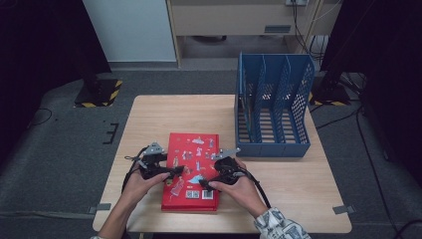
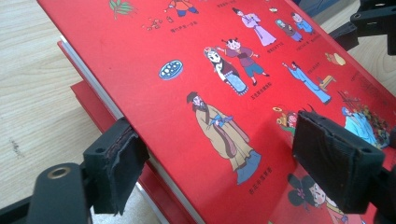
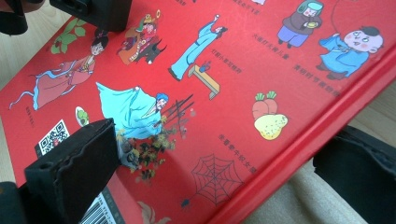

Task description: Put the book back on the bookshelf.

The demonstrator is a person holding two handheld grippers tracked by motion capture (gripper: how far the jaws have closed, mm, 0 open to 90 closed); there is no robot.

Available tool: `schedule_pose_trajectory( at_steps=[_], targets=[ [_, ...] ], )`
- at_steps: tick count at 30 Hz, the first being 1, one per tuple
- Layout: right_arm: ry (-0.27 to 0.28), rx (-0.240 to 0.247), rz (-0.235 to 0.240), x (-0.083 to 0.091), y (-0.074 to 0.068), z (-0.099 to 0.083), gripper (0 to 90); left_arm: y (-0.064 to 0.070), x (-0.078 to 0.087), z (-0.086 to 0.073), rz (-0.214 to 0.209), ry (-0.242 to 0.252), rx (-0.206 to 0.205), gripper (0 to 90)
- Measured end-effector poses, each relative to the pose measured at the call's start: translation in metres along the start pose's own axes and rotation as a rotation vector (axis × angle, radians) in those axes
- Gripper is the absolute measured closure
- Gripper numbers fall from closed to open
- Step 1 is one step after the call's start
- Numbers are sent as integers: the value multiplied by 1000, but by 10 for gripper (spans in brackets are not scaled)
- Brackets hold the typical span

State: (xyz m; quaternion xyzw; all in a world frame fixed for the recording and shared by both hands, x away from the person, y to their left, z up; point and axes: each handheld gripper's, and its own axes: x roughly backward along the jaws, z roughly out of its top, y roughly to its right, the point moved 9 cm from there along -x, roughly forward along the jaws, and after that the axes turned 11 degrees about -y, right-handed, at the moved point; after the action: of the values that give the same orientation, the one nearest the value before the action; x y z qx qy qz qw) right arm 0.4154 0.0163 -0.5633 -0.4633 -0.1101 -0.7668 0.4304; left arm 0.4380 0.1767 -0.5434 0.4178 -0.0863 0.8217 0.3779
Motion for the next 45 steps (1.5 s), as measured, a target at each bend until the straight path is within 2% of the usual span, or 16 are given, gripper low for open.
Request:
schedule_pose_trajectory(
  at_steps=[5, 8, 13, 17, 21, 28, 33, 41, 45],
  targets=[
    [-2, 2, -9, 2, 0, 3, 5, 0, 6, 6, 6, 10, -12, 213],
    [-1, 16, -30, 4, 0, 7, 8, -2, 9, 9, 15, 10, -14, 221],
    [24, 35, -43, 9, 1, 14, 42, -2, 13, 13, 11, 14, -23, 237],
    [23, 34, -47, 8, 2, 14, 44, -2, 16, 16, 27, 10, -25, 243],
    [45, 52, -71, 12, 2, 19, 84, -4, 19, 18, 43, 16, -19, 254],
    [62, 52, -74, 17, 2, 28, 85, -7, 23, 24, 72, 17, -31, 254],
    [106, 52, -91, 27, 1, 36, 105, -9, 29, 32, 98, 42, -44, 260],
    [112, 70, -112, 41, 2, 45, 134, -8, 36, 48, 149, 90, -63, 288],
    [116, 78, -124, 44, 5, 50, 157, -12, 37, 52, 140, 87, -53, 289]
  ],
)
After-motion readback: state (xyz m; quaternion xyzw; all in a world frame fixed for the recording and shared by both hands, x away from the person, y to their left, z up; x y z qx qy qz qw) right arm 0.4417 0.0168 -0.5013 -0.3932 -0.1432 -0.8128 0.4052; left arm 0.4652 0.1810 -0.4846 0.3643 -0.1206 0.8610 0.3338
